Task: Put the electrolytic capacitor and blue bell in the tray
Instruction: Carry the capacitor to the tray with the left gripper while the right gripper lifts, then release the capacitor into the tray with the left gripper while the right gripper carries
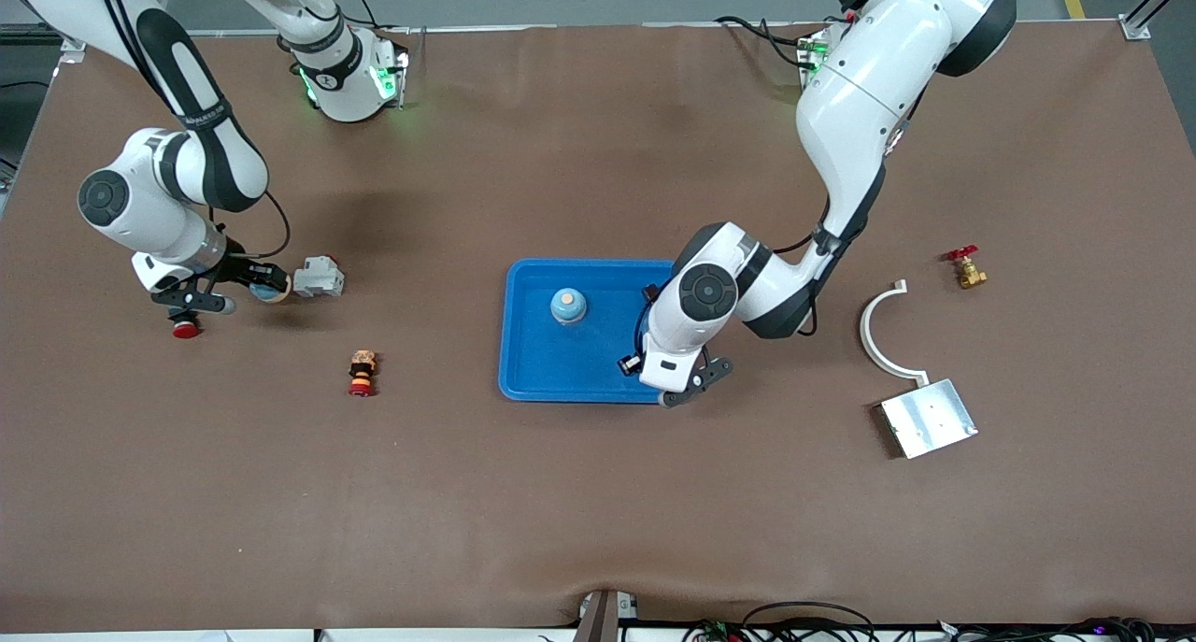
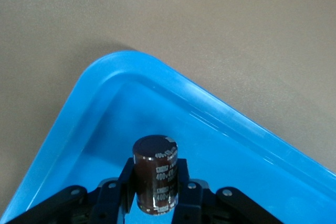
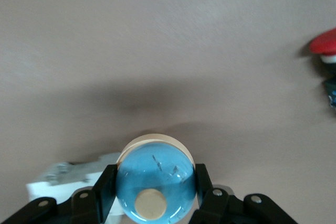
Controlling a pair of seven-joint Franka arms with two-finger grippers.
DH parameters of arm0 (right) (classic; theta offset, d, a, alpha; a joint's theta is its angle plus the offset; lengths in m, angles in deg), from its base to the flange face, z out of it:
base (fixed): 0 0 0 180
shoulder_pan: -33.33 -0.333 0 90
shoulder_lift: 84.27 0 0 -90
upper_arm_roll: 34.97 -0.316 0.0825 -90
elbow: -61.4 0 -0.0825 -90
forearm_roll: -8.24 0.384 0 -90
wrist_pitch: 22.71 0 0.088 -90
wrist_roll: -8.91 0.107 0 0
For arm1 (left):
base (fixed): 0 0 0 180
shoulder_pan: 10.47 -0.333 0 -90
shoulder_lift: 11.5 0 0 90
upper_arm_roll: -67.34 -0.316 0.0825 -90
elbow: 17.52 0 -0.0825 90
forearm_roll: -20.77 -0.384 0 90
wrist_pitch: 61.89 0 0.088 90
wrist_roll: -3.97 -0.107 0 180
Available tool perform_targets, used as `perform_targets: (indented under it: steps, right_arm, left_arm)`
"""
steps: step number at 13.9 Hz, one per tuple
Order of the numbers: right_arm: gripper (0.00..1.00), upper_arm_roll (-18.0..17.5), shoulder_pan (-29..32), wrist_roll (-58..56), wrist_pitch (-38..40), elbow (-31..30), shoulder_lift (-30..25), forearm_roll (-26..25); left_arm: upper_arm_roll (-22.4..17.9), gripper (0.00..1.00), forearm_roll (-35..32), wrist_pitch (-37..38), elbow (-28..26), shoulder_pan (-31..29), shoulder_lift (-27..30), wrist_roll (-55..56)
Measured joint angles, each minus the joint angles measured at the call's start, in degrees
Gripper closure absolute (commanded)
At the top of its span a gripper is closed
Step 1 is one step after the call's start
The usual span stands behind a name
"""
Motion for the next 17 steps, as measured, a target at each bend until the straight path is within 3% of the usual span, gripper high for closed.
perform_targets:
  steps: [2,4,7,9,10,13,17]
  right_arm:
    - [1.0,-0.1,-1.9,3.4,2.1,1.8,-0.2,0.0]
    - [1.0,-0.2,-4.3,8.2,3.7,3.4,-0.2,0.0]
    - [1.0,-0.5,-9.0,16.8,4.1,4.8,-0.2,0.1]
    - [1.0,-0.6,-12.4,22.9,4.9,5.8,-0.2,0.1]
    - [1.0,-0.7,-14.1,25.9,6.6,6.7,-0.2,0.1]
    - [1.0,-0.7,-18.2,33.6,12.3,11.0,-0.2,0.1]
    - [1.0,-0.7,-23.3,43.4,13.6,14.1,-0.2,0.1]
  left_arm:
    - [0.0,0.99,0.0,0.0,0.0,0.0,-0.1,0.0]
    - [0.0,0.91,0.0,0.0,0.0,0.0,-0.1,0.0]
    - [0.0,0.37,0.0,0.0,0.0,0.1,-0.2,0.0]
    - [0.0,0.17,0.0,0.0,0.0,0.1,-0.2,0.0]
    - [0.0,0.0,0.0,0.0,0.1,0.2,-0.2,0.0]
    - [0.0,0.0,0.0,0.1,0.7,0.2,-0.1,0.0]
    - [0.0,0.0,0.0,5.2,1.8,0.2,1.8,0.0]
